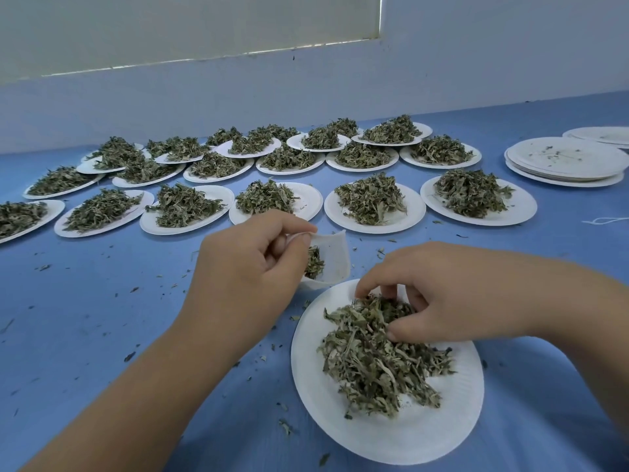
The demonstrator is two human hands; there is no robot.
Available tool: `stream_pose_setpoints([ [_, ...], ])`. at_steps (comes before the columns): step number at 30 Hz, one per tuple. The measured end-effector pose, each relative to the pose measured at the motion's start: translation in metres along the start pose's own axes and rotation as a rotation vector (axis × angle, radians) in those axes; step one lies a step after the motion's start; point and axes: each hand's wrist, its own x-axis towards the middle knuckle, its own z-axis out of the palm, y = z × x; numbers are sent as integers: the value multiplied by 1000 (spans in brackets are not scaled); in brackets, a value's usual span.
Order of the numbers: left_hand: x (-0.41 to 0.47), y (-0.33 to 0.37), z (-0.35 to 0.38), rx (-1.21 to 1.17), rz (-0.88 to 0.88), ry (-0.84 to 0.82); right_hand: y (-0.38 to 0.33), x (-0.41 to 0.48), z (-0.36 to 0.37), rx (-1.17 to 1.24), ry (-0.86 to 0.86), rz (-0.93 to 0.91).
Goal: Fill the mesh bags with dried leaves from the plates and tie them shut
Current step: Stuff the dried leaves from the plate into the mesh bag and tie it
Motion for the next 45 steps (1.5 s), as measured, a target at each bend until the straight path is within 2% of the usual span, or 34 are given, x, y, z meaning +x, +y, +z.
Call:
stream_pose_setpoints([
  [6, 0, 1, 1, 2, -10, -11, -1, 3, 4, -51, 31, -15],
  [17, 0, 1, 2, 15, -18, -12, -3, 5, 6, 13, 107, -75],
  [22, 0, 1, 2, 13, -24, -15, -2, 6, 8, -6, 50, -74],
  [30, 0, 0, 1, 11, -9, -12, -4, 5, 5, -2, 75, -75],
  [42, -2, 5, 4, 86, 55, 26, -7, -8, -15, 254, 206, -146],
  [45, -3, 6, 6, 114, 75, 34, -12, -9, -15, 310, 285, -163],
])
